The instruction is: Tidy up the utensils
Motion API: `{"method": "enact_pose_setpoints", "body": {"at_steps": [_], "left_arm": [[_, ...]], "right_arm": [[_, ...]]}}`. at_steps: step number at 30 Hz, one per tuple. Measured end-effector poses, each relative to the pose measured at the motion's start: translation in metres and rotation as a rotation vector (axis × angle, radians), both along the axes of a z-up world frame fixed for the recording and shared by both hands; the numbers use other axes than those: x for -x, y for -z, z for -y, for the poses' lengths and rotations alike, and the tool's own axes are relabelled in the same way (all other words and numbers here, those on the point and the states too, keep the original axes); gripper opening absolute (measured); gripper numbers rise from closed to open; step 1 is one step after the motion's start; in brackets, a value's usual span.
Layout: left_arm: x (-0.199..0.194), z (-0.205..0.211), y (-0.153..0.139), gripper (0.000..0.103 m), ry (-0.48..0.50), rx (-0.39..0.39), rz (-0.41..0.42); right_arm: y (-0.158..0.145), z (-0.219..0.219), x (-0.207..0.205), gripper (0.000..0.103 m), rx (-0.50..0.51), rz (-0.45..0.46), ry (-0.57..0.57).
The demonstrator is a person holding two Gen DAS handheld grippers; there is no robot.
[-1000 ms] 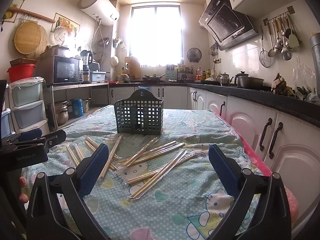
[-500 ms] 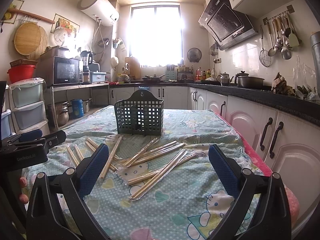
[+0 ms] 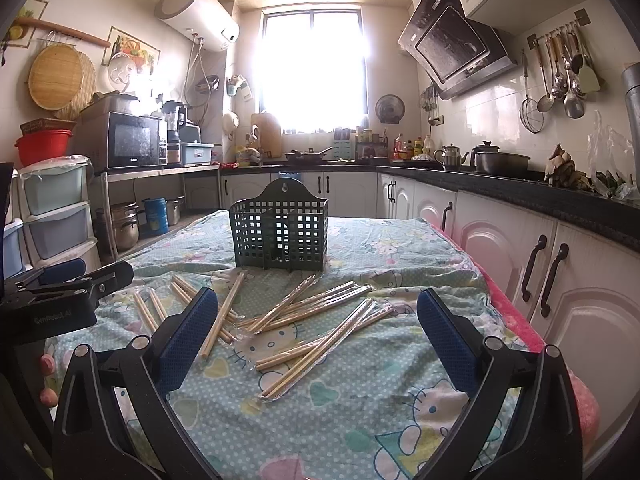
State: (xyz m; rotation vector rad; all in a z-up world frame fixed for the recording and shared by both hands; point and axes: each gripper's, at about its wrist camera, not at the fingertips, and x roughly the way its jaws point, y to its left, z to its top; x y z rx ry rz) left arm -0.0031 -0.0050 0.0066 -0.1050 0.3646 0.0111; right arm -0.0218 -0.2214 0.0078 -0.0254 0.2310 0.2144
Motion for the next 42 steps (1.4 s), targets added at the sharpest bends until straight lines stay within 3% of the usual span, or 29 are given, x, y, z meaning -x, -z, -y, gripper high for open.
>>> {"method": "enact_pose_setpoints", "body": {"at_steps": [22, 33, 42], "left_arm": [[-0.007, -0.016, 0.007, 0.092, -0.002, 0.031, -0.022], [-0.018, -0.029, 0.014, 0.092, 0.023, 0.088, -0.097], [-0.030, -0.047, 0.013, 0.092, -0.014, 0.110, -0.124]], "right_arm": [[0.004, -0.008, -0.007, 0.097, 0.014, -0.025, -0.057], [0.005, -0.014, -0.027, 0.097, 0.007, -0.090, -0.100], [0.005, -0.016, -0.049, 0.097, 0.023, -0.133, -0.128]]}}
